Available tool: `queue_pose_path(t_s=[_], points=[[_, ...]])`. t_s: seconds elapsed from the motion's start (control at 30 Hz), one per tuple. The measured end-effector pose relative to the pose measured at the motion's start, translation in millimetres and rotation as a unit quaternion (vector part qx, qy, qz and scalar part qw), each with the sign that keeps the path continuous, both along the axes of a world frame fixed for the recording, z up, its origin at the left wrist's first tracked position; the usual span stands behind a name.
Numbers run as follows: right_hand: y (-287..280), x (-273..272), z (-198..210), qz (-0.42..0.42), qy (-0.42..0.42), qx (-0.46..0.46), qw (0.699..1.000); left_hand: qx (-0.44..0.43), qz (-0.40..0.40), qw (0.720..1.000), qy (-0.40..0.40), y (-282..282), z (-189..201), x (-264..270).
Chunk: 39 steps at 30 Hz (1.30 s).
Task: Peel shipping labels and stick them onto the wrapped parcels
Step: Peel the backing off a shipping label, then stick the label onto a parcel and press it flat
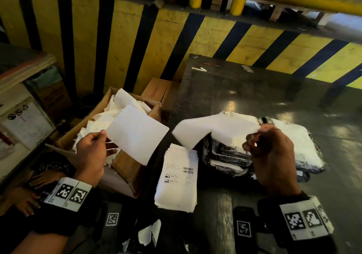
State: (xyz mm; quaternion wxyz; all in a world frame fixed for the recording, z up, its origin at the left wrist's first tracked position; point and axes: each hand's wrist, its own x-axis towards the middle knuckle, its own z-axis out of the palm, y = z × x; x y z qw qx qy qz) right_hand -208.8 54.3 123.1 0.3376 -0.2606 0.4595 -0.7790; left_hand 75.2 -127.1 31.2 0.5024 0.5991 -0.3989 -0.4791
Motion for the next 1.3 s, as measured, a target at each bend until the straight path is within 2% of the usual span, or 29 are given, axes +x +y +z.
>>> queue_pose_path(t_s=[0.1,0.2,0.3,0.43,0.63,0.73,0.8,0.9,0.97,1.03,1.1,1.17,1.3], points=[[0.1,-4.8,1.1,-0.007,0.031,0.015,0.999,-0.027,0.004,1.000,-0.003,0.1,-1.2,1.1],[1.5,-1.8,-4.0,0.037,0.113,0.110,0.987,-0.066,-0.048,0.996,0.019,15.5,6.3,-10.8],[5.3,3.6,-20.8,0.107,0.191,0.229,0.948,-0.083,-0.079,0.993,0.019,34.2,8.7,-25.5],[15.8,1.3,-54.7,0.182,0.243,0.341,0.890,-0.089,-0.129,0.987,0.028,54.4,7.5,-39.8],[24.5,3.2,-119.2,0.263,0.283,0.466,0.796,-0.112,-0.199,0.973,0.018,76.8,13.7,-60.7],[25.8,15.8,-142.5,0.294,0.270,0.503,0.767,-0.128,-0.243,0.961,0.003,87.8,17.9,-69.1],[27.3,21.9,-152.8,0.277,0.274,0.508,0.768,-0.136,-0.267,0.954,0.000,94.9,21.5,-74.1],[27.1,21.2,-147.7,0.241,0.278,0.479,0.797,-0.156,-0.286,0.945,-0.017,102.8,33.4,-79.8],[24.1,15.6,-126.9,0.213,0.239,0.410,0.854,-0.171,-0.291,0.941,-0.015,103.2,45.9,-84.7],[25.2,6.2,-94.8,0.147,0.196,0.318,0.916,-0.201,-0.291,0.935,-0.019,104.0,61.9,-92.9],[30.2,-1.6,-56.7,0.101,0.196,0.224,0.949,-0.239,-0.285,0.928,-0.025,107.1,79.4,-104.5],[35.1,-0.7,-24.1,0.098,0.266,0.143,0.948,-0.265,-0.279,0.923,-0.017,113.1,93.7,-120.3],[37.9,-3.2,-1.5,0.011,0.473,0.127,0.872,-0.289,-0.274,0.917,-0.023,130.4,109.6,-166.9]])
